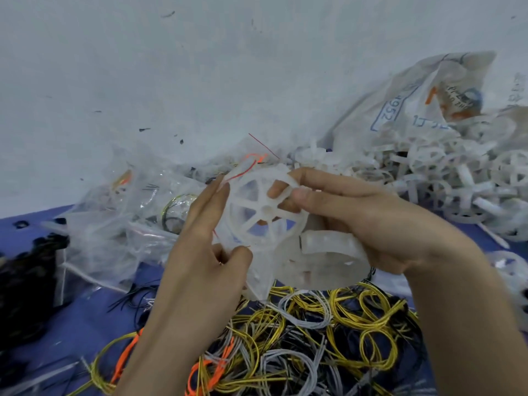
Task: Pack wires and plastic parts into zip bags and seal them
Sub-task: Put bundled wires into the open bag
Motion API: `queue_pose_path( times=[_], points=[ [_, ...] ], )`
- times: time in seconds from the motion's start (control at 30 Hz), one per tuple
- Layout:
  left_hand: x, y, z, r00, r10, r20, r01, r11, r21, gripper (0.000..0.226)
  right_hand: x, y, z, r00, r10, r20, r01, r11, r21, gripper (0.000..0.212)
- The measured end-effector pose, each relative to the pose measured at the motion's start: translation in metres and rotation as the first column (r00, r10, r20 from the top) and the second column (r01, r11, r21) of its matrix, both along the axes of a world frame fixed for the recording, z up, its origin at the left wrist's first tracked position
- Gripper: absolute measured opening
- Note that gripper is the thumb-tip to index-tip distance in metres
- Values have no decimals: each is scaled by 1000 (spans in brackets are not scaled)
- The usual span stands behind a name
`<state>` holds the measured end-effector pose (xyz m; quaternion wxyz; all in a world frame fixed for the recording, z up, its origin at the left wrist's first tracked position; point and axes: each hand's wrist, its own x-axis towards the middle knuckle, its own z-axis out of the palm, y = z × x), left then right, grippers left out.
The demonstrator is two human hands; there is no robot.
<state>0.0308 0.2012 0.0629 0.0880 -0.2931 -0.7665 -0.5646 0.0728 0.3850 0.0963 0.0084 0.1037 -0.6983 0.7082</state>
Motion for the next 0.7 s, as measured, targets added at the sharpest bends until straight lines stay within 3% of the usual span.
queue_pose_path(
  times=[0.27,0.5,0.7],
  points=[
    [1,-1,1,998,65,6,-65,998,-3,78,-5,-1,-4,997,72,34,-74,995,67,21],
    [4,-2,3,999,47,-24,-48,998,-39,75,-11,0,-8,986,143,88,-144,990,2,21],
    [5,-3,6,991,-7,-137,-12,991,-133,74,-17,-7,-12,991,-78,105,53,974,222,21]
  ],
)
